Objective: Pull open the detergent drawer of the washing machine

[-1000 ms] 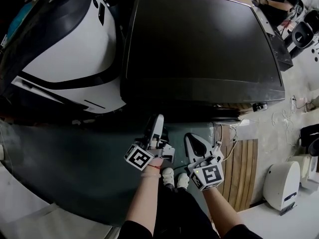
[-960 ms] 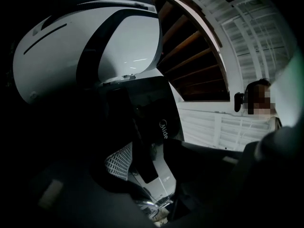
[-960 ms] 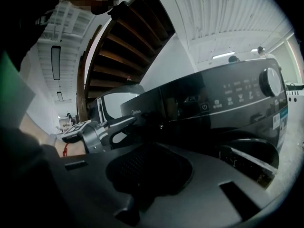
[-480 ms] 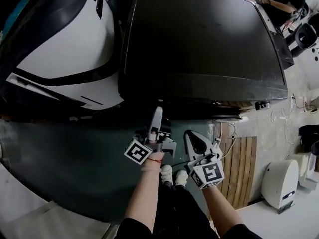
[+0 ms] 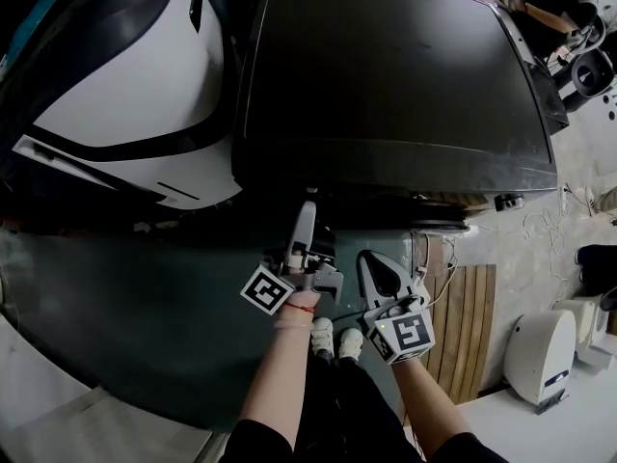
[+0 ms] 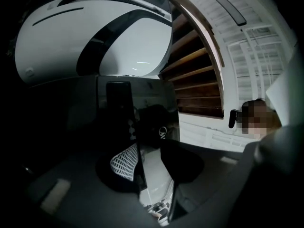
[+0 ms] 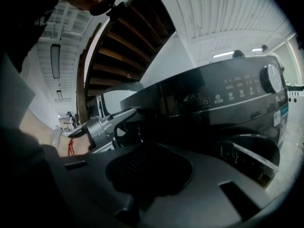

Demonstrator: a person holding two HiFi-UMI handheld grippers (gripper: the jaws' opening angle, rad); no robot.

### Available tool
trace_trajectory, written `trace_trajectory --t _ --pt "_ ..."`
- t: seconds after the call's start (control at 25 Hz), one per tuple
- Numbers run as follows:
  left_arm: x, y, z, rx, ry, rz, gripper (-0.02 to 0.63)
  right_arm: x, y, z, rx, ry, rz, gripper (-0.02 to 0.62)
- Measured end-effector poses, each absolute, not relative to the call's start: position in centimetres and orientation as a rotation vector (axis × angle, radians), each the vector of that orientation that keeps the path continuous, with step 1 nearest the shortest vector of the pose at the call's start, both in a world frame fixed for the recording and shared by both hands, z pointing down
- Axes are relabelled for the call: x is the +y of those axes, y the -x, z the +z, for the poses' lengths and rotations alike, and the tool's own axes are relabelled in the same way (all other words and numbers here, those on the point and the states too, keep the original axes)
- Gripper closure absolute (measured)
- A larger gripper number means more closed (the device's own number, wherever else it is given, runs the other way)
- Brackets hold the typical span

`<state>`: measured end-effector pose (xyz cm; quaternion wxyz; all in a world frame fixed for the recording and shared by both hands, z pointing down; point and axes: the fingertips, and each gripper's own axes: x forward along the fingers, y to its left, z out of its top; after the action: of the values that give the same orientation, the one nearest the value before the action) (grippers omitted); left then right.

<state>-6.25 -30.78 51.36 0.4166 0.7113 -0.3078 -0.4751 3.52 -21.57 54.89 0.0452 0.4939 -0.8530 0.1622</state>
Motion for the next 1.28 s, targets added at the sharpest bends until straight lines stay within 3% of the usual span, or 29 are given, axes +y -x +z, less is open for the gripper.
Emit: trace_trajectory --t 1.28 --pt "-25.8 6.4 51.6 -0.764 -1.801 -1.172 0.471 -17.8 -5.3 54.3 -2.593 -1.552 0.467 0.580"
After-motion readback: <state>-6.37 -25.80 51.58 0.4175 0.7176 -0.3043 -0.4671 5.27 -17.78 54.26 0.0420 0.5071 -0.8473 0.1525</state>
